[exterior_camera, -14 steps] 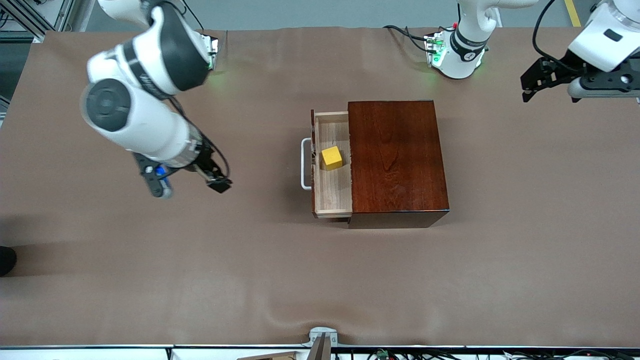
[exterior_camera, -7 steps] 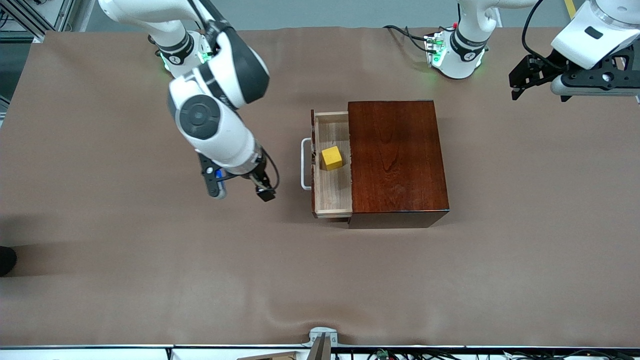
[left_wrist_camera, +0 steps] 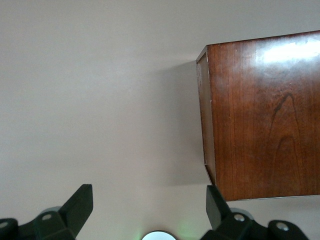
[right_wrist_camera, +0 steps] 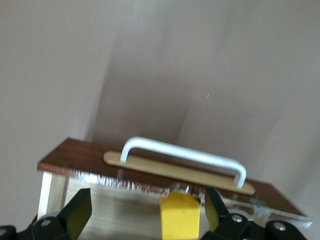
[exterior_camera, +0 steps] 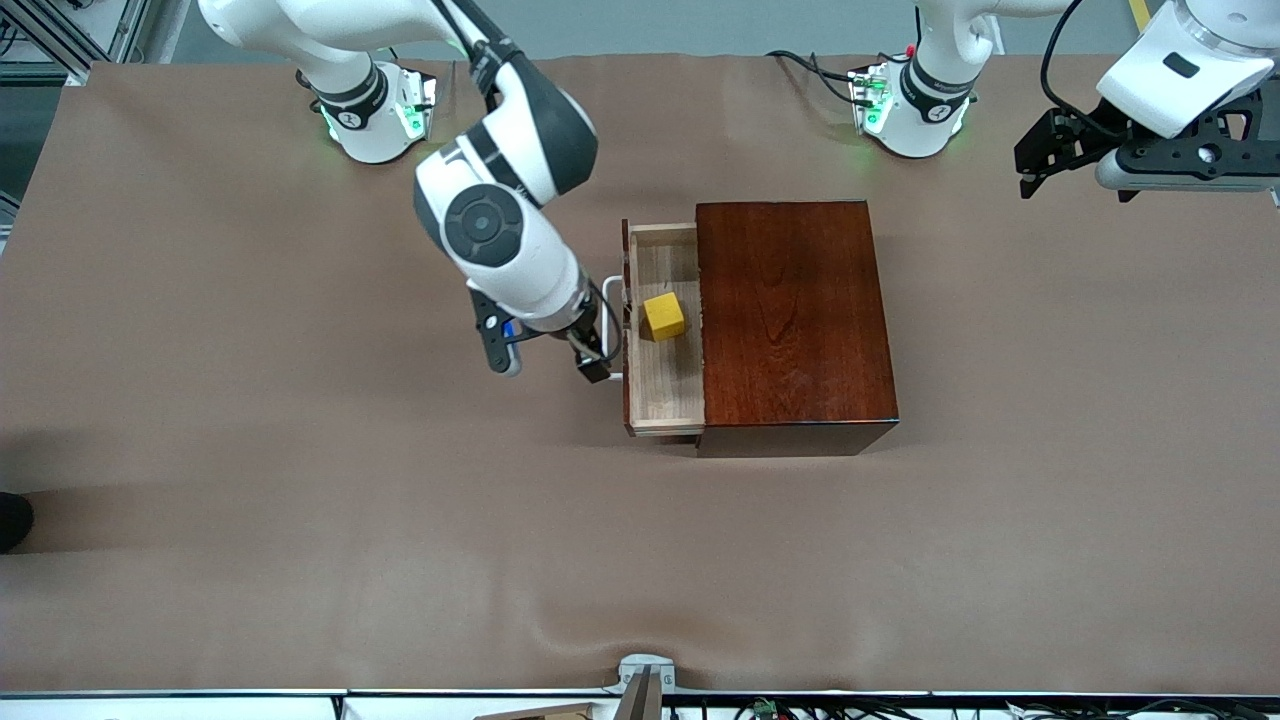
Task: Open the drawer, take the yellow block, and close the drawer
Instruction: 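Move the right gripper over the open drawer toward the yellow cube, then lower the right gripper and close it on the yellow cube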
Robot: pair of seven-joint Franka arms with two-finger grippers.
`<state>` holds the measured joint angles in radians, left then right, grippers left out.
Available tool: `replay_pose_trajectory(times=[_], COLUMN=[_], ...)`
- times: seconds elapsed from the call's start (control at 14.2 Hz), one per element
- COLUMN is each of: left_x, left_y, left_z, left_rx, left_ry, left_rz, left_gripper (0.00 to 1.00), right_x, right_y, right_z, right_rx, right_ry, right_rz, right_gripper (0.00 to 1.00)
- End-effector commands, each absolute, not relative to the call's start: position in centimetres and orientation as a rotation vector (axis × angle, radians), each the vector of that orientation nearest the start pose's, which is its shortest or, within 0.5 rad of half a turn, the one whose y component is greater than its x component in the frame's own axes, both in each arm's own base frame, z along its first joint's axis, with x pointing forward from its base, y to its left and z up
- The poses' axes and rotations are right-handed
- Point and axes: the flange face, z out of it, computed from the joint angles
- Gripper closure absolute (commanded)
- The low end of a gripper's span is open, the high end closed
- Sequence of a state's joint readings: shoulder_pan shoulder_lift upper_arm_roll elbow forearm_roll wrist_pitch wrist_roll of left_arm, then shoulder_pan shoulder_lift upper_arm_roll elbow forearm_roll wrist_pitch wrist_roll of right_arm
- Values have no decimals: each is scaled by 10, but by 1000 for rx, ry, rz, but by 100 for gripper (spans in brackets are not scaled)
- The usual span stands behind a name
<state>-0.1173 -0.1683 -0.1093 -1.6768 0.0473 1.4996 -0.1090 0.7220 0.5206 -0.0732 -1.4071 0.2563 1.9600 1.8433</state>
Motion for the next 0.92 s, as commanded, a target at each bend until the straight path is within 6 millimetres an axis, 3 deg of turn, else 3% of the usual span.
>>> replay_pose_trajectory(times=[0.0,0.49,0.85], left_x=[477,479,481], left_y=[-107,-102,-100], left_z=[661,659,658], left_rx=[-3073,-3075,-3076], left_ry=[166,155,158], left_rz=[2,10,11], left_gripper=[0,0,0], right_x=[538,502,491], right_y=[483,522,533], right_z=[387,348,334], right_rx=[-2387,-2478,-2505], right_ry=[1843,1827,1823], right_rz=[276,296,298], right_gripper=[0,0,0])
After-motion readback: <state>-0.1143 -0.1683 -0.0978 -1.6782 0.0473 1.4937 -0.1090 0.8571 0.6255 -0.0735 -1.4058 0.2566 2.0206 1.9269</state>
